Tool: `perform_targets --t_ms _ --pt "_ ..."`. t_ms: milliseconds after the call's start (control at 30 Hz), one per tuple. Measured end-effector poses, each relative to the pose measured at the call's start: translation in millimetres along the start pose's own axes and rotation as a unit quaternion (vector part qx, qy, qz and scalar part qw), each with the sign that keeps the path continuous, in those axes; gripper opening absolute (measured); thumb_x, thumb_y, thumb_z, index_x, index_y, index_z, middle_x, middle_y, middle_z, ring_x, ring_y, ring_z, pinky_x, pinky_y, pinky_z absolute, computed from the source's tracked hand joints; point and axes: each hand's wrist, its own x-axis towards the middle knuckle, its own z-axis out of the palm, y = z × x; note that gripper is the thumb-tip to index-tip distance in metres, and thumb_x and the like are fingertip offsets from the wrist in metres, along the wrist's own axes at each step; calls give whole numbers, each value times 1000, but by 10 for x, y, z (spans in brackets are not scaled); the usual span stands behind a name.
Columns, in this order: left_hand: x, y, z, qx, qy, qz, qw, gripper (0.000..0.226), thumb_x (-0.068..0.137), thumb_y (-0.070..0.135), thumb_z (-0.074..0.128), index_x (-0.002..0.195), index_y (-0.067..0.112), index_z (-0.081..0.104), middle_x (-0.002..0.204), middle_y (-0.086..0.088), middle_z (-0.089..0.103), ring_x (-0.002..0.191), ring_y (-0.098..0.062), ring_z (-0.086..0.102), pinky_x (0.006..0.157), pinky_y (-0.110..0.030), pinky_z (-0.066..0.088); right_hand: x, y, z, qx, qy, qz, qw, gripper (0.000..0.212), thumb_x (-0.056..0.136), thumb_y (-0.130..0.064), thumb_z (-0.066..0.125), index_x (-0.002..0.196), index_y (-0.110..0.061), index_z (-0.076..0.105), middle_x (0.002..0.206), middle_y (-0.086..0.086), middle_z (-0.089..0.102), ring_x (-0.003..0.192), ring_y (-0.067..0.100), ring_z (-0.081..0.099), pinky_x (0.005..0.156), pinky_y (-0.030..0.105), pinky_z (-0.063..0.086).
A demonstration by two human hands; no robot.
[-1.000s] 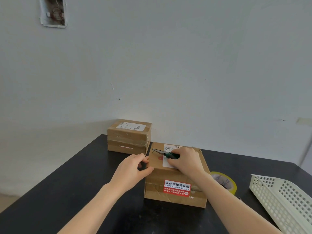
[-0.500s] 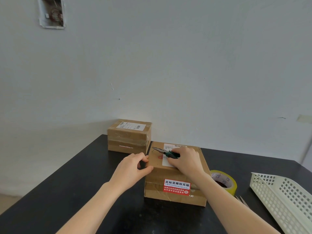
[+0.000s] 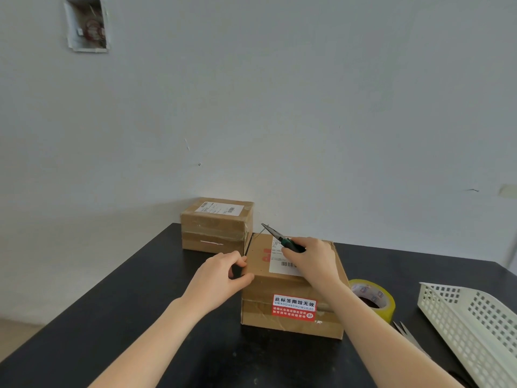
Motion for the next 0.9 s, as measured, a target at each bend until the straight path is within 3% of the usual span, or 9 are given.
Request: perform_targets --t_ms 400,533,733,900 --pt "22 83 -84 28 -28 8 999 20 82 51 62 94 37 54 112 18 61 78 -5 58 68 -17 49 13 -4 -118 42 -23 10 999 22 92 -37 61 107 -25 71 78 -9 67 60 6 54 46 13 35" --pt "61 103 -125 44 -41 13 998 21 82 51 62 94 35 56 110 16 62 88 -3 58 76 -18 50 11 29 -155 69 -16 25 997 21 90 -36 63 100 -22 73 81 -1 71 64 13 57 57 25 47" --pt "142 121 -144 66 -55 8 996 28 79 57 61 94 34 57 107 15 58 94 -4 56 80 -20 48 -23 134 -363 67 -2 21 998 18 88 -30 64 88 -16 74 69 8 66 57 13 49 53 23 40" --pt "173 301 -57 46 -15 33 998 25 81 58 59 88 34 56 112 19 56 102 -2 51 77 -17 40 -56 283 -634 44 18 20 999 18 85 -29 65 83 -13 74 63 8 65 51 10 46 50 24 36"
